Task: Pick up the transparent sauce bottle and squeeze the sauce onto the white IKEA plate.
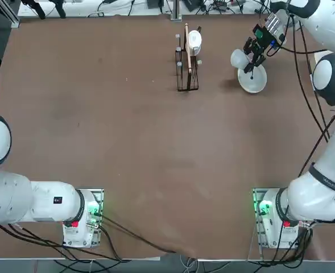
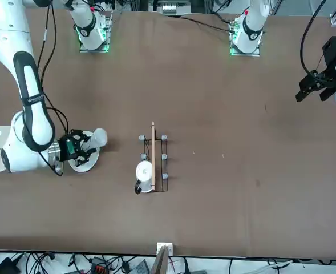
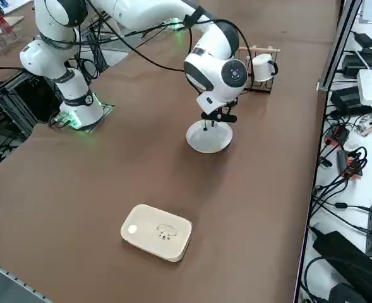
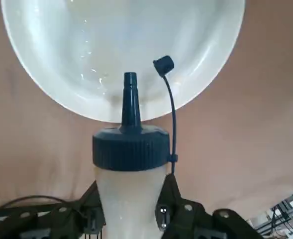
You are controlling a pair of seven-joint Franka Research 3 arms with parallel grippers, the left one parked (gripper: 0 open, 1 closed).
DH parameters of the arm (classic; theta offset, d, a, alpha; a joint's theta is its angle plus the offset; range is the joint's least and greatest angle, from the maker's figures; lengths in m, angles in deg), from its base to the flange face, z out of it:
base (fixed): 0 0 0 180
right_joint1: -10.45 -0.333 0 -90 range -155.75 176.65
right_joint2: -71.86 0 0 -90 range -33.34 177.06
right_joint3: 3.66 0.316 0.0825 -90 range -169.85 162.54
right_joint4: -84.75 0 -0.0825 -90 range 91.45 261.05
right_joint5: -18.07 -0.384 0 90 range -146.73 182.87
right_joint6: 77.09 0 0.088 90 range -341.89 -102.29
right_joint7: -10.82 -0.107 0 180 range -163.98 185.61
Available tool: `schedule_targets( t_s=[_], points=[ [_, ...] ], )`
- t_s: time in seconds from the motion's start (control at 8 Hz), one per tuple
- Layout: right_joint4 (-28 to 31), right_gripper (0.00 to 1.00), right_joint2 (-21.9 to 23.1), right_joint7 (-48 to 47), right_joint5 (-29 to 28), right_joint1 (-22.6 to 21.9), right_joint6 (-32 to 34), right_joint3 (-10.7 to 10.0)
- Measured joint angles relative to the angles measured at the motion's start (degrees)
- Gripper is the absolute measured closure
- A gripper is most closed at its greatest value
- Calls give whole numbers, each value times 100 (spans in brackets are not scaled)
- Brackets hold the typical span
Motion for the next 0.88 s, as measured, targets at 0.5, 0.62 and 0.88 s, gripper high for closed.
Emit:
schedule_targets(
  t_s=[0.5,0.62,0.88],
  points=[
    [74,52,0,287,1,207,99,-25],
    [104,52,-2,366,1,251,104,-26],
    [196,52,-2,419,1,319,165,-28]
  ],
)
